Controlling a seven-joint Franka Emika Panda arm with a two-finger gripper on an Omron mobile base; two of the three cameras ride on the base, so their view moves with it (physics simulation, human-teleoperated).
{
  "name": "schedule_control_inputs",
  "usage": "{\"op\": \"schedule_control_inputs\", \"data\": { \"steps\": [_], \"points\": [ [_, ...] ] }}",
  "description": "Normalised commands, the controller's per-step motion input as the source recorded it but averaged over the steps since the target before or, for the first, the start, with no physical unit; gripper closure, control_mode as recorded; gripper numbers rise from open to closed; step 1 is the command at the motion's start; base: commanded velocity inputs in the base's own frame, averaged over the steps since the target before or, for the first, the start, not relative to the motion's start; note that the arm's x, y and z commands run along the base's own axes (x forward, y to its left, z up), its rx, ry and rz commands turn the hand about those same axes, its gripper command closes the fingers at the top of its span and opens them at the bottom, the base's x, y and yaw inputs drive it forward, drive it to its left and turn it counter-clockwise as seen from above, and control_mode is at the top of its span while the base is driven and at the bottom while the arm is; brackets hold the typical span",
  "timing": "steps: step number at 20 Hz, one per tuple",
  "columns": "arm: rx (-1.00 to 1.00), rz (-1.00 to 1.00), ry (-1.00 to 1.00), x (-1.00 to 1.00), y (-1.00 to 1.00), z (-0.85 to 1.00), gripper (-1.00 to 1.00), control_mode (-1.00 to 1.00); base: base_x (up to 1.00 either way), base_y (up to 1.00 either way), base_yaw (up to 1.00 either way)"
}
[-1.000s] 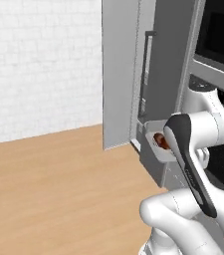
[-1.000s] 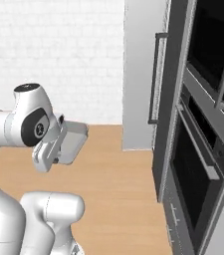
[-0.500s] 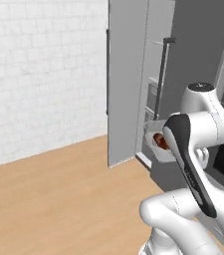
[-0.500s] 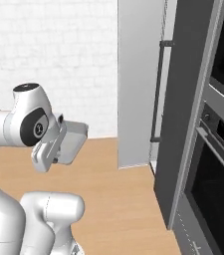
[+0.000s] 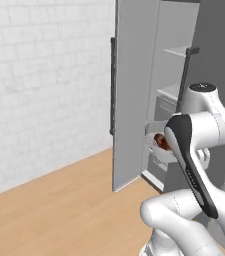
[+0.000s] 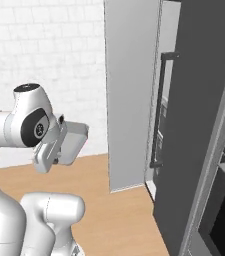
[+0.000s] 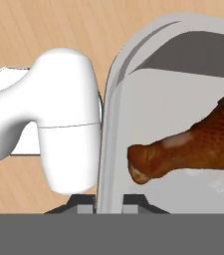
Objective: Take the meat container that has the chicken drumstick and place it on the second highest rack of the freezer. Then take the vegetable container that has the sweet potato and lemon and place it on the highest rack of the freezer.
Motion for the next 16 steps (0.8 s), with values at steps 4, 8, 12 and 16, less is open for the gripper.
{"op": "schedule_control_inputs", "data": {
  "steps": [4, 8, 12, 16],
  "points": [
    [0.0, 0.0, 0.0, 0.0, 0.0, 0.0, 1.0, 1.0, 1.0, 0.47, -0.28],
    [0.0, 0.0, 0.0, 0.0, 0.0, 0.0, 1.0, 1.0, 1.0, 0.43, -0.31],
    [0.0, 0.0, 0.0, 0.0, 0.0, 0.0, 1.0, 1.0, 1.0, 0.2, -0.37],
    [0.0, 0.0, 0.0, 0.0, 0.0, 0.0, 1.0, 1.0, 0.94, 0.0, -0.48]
  ]
}}
